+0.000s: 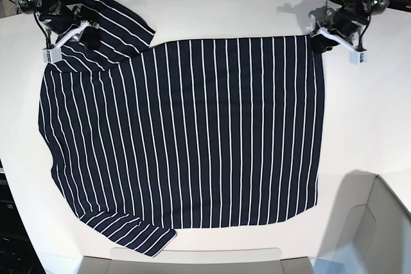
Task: Fold the T-shirt properly
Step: 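Grasp the shoulder edge corners with both grippers, then lift and fold the shoulder edge over toward the hem with both grippers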
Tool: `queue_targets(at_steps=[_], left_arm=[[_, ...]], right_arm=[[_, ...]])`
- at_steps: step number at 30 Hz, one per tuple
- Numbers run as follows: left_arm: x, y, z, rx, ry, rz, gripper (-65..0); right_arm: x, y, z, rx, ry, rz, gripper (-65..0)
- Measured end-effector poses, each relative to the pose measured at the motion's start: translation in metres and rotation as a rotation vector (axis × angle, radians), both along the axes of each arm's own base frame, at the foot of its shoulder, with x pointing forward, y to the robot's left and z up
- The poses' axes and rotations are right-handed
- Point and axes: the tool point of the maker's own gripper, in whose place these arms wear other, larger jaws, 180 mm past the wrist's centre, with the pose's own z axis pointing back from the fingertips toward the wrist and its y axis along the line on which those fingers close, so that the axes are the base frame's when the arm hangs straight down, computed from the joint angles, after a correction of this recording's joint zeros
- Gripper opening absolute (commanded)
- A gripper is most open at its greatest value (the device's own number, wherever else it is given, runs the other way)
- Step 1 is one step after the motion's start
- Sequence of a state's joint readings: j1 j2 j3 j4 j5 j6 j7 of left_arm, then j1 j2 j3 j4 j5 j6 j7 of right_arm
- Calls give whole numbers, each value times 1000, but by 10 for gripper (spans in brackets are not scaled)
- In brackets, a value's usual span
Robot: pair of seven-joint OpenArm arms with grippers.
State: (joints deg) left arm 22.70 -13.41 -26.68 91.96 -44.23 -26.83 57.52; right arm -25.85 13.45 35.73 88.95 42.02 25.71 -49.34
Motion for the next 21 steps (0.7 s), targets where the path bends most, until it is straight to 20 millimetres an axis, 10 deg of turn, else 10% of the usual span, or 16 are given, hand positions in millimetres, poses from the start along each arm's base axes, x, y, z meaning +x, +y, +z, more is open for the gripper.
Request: queue_targets(at_steps=[11, 21], left_arm=[[16, -12, -4, -47, -23, 18, -650], [18, -9, -12, -85, -20, 50, -650]], right_arm=[[2, 8, 2, -10, 0, 31, -584], [-1, 7, 3, -31, 11, 39, -650]])
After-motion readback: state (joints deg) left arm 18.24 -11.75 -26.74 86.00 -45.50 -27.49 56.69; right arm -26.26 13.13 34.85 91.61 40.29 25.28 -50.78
